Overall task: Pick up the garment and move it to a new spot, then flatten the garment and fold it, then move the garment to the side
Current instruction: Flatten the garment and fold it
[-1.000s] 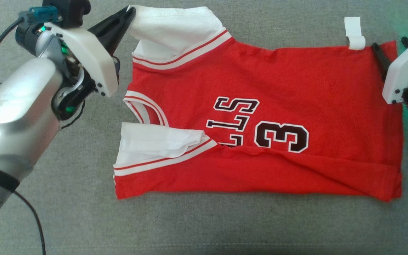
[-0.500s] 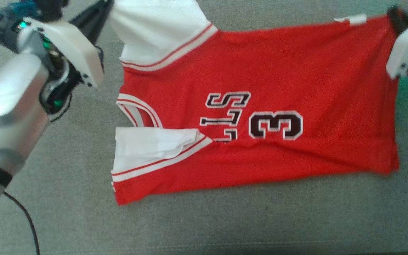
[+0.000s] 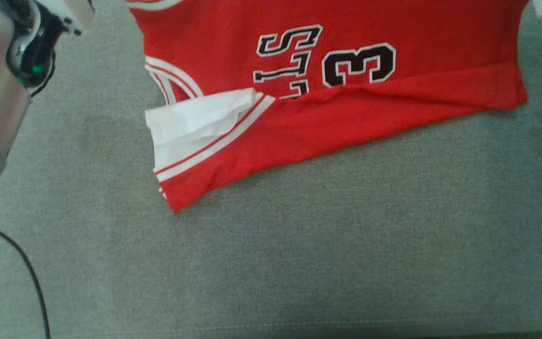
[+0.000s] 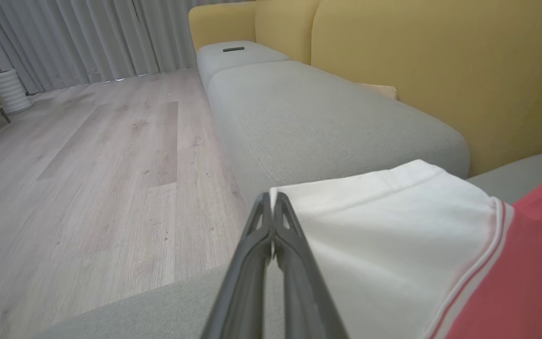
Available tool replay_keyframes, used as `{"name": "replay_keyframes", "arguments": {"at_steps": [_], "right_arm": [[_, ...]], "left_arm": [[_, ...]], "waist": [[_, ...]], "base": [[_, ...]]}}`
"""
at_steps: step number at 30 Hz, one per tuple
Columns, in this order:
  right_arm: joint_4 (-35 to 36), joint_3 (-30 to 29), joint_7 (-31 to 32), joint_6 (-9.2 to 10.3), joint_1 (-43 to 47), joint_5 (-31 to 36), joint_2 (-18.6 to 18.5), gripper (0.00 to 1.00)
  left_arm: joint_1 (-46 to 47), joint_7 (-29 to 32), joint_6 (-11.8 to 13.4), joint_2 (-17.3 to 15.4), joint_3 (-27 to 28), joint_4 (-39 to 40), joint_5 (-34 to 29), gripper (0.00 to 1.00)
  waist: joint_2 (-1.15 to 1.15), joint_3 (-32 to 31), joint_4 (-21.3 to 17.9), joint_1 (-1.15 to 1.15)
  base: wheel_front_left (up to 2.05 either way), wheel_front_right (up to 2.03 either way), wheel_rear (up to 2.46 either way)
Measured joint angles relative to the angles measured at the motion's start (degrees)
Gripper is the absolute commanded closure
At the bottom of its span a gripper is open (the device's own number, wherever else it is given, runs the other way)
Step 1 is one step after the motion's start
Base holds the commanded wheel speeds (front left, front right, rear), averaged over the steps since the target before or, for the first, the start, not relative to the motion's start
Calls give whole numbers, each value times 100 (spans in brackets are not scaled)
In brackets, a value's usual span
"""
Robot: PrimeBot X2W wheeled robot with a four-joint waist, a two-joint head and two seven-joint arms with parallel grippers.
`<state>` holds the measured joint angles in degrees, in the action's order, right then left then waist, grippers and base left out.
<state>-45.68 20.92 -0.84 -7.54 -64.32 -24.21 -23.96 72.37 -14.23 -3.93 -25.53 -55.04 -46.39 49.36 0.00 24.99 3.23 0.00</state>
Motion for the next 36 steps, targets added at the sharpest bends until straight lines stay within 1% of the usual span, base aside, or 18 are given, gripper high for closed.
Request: {"name": "replay_keyframes", "arguments": {"at_steps": [4, 9, 11, 16, 21, 26, 28, 33, 36], "right_arm": [[-175, 121, -178, 0, -43, -60, 5, 100], [-238, 528, -218, 0, 199, -350, -60, 100], [-236, 692, -216, 0, 370, -499, -159, 100], [-188, 1102, -41, 0, 741, -836, -563, 100], [7, 1621, 237, 0, 1063, -1177, -971, 100], [144, 2057, 645, 0, 1358, -1499, -1335, 100], [190, 2183, 794, 0, 1420, -1628, -1448, 100], [316, 2540, 1044, 0, 1457, -1740, -1689, 100], [350, 2665, 1188, 0, 1457, -1827, -1742, 100]], "left_arm": [[0, -5, -15, 114, 46, 10, -198, 100], [-304, -7, -174, 102, 47, 224, -449, 100], [-536, -7, -218, 76, 48, 348, -515, 100], [-1101, -7, -266, -112, -1, 815, -688, 100], [-1573, 34, -315, -350, -360, 1358, -749, 100], [-2011, 411, -320, -590, -736, 1958, -726, 100], [-2165, 557, -321, -661, -814, 2205, -626, 100], [-2390, 923, -322, -800, -993, 2660, -365, 100], [-2398, 1121, -322, -916, -1099, 2798, -252, 100]], "waist": [[0, -39, 47, 0], [0, -184, 95, 0], [0, -263, 115, 0], [0, -483, 189, 0], [0, -685, 301, 0], [0, -809, 412, 0], [0, -838, 441, 0], [0, -856, 475, 0], [0, -842, 476, 0]], "base": [[0, 0, 0], [0, 0, 0], [0, 0, 0], [0, 0, 0], [0, 0, 0], [0, 0, 0], [0, 0, 0], [0, 0, 0], [0, 0, 0]]}}
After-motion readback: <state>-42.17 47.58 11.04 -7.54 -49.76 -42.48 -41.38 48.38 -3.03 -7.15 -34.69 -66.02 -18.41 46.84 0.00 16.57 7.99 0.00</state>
